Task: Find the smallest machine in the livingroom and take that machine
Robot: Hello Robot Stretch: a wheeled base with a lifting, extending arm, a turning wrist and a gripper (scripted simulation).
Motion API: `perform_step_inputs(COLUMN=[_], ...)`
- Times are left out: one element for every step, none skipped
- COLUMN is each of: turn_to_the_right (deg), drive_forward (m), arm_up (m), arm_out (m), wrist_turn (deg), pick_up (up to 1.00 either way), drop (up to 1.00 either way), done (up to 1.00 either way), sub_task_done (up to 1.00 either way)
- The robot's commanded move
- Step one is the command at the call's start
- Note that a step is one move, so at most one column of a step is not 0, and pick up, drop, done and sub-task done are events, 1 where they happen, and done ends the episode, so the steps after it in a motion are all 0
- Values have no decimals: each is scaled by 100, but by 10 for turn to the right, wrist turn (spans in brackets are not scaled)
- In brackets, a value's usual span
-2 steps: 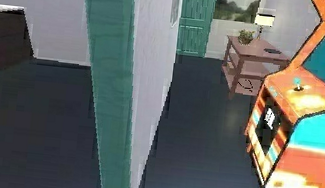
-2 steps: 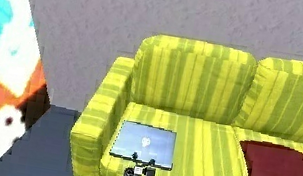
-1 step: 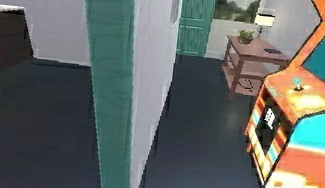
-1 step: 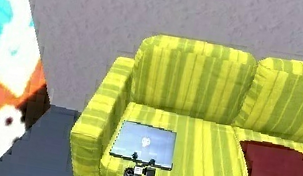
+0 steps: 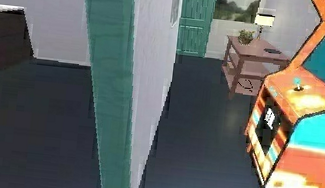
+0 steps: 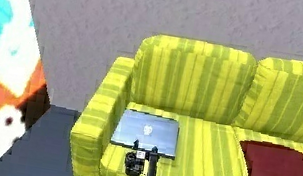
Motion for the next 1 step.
perform_step_inputs(turn_to_the_right=[0], drive_forward=[0], arm_up=[0], arm_out=[0], wrist_turn=[0], pick_up=[0], drop=[0], done=[100], sub_task_done=[0])
